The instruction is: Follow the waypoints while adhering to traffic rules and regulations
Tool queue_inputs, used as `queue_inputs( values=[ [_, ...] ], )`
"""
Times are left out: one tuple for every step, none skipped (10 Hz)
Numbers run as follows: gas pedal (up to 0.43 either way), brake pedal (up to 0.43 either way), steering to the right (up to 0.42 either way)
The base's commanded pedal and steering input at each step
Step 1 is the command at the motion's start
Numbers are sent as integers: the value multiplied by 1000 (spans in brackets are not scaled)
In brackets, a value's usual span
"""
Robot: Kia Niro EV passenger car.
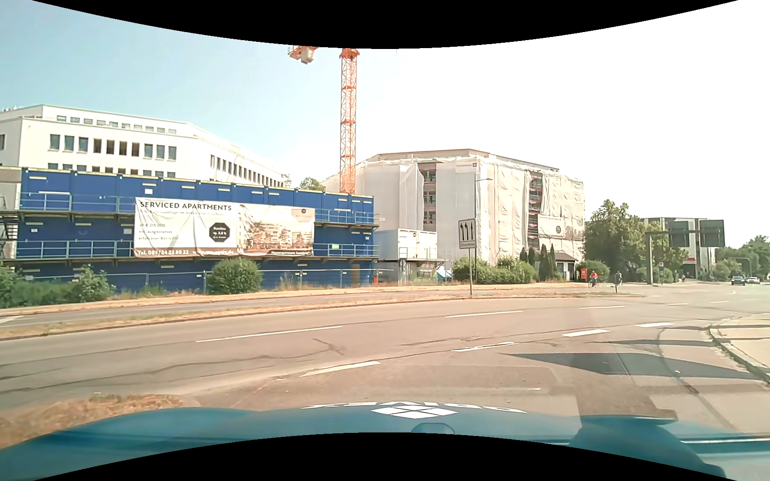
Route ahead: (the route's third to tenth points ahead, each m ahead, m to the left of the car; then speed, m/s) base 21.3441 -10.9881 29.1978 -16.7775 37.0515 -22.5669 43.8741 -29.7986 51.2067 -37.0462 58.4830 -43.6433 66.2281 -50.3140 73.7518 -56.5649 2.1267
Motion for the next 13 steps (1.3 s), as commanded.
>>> queue_inputs(
  values=[
    [0,183,165],
    [0,152,165],
    [0,85,165],
    [0,0,165],
    [0,0,167],
    [130,0,175],
    [189,0,190],
    [228,0,194],
    [228,0,191],
    [268,0,189],
    [280,0,190],
    [287,0,194],
    [287,0,205]
  ],
)
